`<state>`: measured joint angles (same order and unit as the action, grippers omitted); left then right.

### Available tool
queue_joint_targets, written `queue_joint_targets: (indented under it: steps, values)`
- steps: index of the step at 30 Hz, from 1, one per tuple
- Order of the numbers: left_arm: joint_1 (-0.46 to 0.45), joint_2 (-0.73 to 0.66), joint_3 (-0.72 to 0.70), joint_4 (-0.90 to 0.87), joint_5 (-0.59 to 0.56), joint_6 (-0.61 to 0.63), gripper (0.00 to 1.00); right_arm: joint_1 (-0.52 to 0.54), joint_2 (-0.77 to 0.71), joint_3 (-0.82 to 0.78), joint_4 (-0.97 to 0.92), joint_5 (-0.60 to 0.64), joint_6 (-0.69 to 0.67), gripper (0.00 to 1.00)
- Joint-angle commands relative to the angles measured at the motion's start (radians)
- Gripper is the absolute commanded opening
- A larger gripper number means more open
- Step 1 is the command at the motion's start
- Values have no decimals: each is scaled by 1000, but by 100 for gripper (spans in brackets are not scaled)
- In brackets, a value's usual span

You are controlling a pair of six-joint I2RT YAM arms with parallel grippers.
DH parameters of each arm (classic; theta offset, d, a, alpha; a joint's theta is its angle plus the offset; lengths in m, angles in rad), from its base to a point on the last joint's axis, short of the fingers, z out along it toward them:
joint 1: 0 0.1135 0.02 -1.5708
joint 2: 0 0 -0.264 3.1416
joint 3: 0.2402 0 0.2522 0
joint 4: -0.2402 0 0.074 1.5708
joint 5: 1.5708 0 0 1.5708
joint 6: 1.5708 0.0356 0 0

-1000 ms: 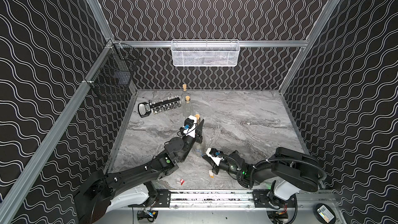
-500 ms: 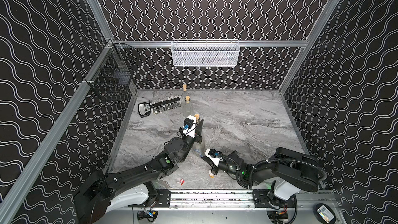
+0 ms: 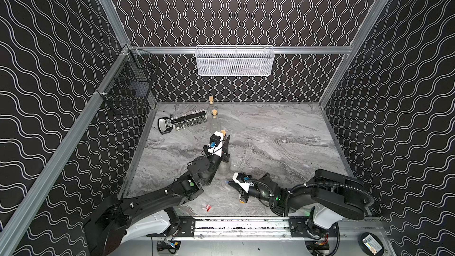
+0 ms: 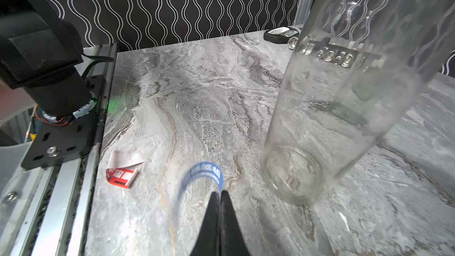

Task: Remove the label from the bottle
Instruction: Tear open the label from the bottle, then pick up the bottle from the center of the board.

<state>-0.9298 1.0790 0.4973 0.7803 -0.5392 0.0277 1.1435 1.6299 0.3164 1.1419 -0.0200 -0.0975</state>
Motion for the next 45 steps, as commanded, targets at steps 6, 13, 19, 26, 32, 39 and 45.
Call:
queue_joint_targets:
  steps: [6,13,19,26,32,39,45]
  values:
    - [0,0,-8,-90,-21,45,0,7,-7,-1,0,-1,-7,0]
    - [0,-17,4,-81,38,85,0,7,-133,-31,-75,34,35,0]
    - [4,-54,26,-82,99,129,0,2,-357,83,-608,83,185,0]
    - [65,34,88,31,156,44,0,-39,-505,144,-956,61,314,0]
    - [64,149,174,124,164,54,0,-108,-634,66,-972,38,405,0]
    - [64,278,278,160,188,52,0,-184,-674,13,-965,4,473,0]
    - [66,404,353,205,191,56,0,-218,-694,4,-988,-2,493,0]
